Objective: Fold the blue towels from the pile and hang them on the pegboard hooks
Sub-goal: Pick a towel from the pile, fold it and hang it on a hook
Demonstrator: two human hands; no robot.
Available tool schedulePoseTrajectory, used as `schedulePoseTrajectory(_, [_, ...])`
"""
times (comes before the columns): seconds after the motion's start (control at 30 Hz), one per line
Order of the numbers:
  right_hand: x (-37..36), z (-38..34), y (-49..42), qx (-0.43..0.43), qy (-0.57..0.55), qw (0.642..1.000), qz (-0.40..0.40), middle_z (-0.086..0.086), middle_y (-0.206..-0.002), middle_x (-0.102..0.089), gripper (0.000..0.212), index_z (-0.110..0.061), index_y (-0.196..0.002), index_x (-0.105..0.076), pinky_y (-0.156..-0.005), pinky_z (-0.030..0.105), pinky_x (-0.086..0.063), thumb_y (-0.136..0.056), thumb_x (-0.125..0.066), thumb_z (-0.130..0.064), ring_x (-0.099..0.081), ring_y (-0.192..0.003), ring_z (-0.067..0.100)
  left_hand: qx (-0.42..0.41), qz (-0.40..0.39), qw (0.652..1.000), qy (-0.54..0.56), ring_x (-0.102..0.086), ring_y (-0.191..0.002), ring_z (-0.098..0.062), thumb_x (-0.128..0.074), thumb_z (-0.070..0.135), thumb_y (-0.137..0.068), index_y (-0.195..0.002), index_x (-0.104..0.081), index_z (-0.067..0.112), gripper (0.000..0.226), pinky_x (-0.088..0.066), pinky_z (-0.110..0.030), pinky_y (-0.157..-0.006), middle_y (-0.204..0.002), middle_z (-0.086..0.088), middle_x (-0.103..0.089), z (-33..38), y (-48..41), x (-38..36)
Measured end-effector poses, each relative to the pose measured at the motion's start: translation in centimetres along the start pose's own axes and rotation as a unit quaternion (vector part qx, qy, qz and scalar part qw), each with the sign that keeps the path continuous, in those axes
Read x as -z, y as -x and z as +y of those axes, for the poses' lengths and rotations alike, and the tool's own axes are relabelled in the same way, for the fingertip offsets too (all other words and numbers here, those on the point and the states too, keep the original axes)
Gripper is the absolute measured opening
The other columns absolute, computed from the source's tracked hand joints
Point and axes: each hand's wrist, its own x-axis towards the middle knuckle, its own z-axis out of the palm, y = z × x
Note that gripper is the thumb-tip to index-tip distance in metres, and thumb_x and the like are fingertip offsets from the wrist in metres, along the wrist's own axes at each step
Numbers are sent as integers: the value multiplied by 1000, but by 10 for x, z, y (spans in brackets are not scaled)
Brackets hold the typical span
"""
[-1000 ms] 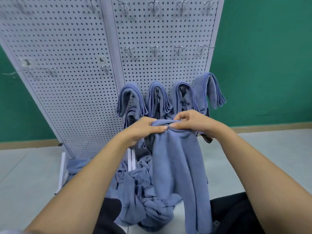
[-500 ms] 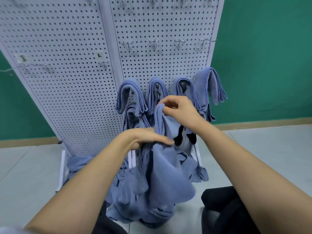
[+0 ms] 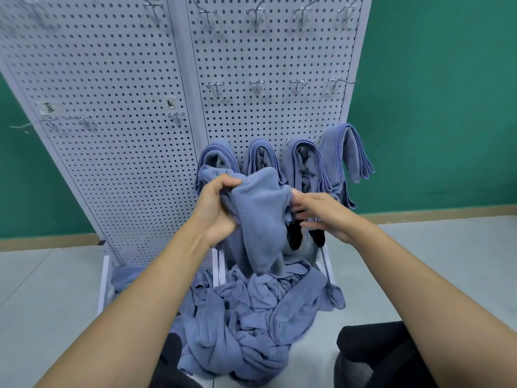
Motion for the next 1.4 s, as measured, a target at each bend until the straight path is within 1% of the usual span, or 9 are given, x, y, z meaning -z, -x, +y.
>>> schedulePoseTrajectory(0.3, [-7,-8,-3,45,-199,979,-19,6,-102,-66,26,-14,-102,-67,-96,38,-49,-94,-56,-35,-60,-97,21,-18,24,999,-36,-59,-63,-14,-57,21,-78,-59,-57,18,19,-49,-26,-67,-63,1,-60,7,3,-1])
schedulePoseTrajectory(0.43, [7,-13,-5,95,-249,961,72,1,-97,-71,19,-12,-100,-65,-82,26,-50,-99,-49,-22,-64,-92,13,23,131,979,-153,-68,-93,-22,-63,38,-86,-96,-67,11,28,-53,-37,-91,-97,-9,-72,10,-6,21])
schedulePoseTrajectory(0.57, [22,-12,-3,110,-227,962,102,2,-100,-71,21,-15,-102,-64,-79,25,-53,-101,-44,-24,-66,-94,13,29,212,942,-258,-66,-95,-24,-64,28,-89,-110,-65,6,31,-53,-37,-90,-104,-14,-70,7,-11,45])
schedulePoseTrajectory(0.67, [27,-11,-3,124,-233,960,97,4,-102,-69,23,-13,-107,-62,-78,23,-54,-102,-43,-24,-66,-94,13,50,219,915,-337,-63,-79,-21,-58,10,-93,-90,-67,8,10,-55,-34,-76,-90,-12,-69,3,-13,57])
schedulePoseTrajectory(0.83, [30,-16,1,138,-235,959,82,7,-107,-69,26,-13,-116,-60,-81,26,-54,-101,-44,-27,-68,-98,15,152,176,806,-544,-51,-47,-17,-58,15,-89,-65,-53,9,25,-47,-23,-48,-56,-6,-55,-3,-9,61])
schedulePoseTrajectory(0.93, [31,-19,3,145,-241,955,93,10,-110,-68,27,-13,-116,-60,-92,32,-50,-101,-44,-28,-65,-102,20,154,157,786,-579,-47,-35,-14,-56,8,-91,-58,-46,9,35,-48,-23,-46,-41,-2,-48,-7,-9,62])
schedulePoseTrajectory(1.17, [42,-10,-1,94,-300,945,94,-7,-81,-70,17,-23,-104,-58,-76,31,-53,-100,-45,-33,-65,-83,13,147,142,939,-276,-59,-80,-20,-55,24,-94,-90,-57,10,15,-51,-31,-71,-84,-6,-60,10,-9,63])
schedulePoseTrajectory(1.3, [45,-2,-2,60,-240,967,54,10,-100,-67,15,-10,-106,-61,-75,30,-54,-92,-58,-6,-64,-83,19,47,155,977,-135,-58,-79,-13,-50,27,-98,-94,-62,12,20,-47,-26,-72,-80,0,-64,16,-11,60])
schedulePoseTrajectory(1.4, [41,-2,0,20,-206,977,47,6,-79,-71,13,-3,-99,-63,-64,22,-56,-94,-52,0,-67,-67,11,-7,163,985,-52,-62,-83,-12,-47,26,-100,-99,-62,12,21,-50,-25,-69,-77,3,-72,22,-10,60])
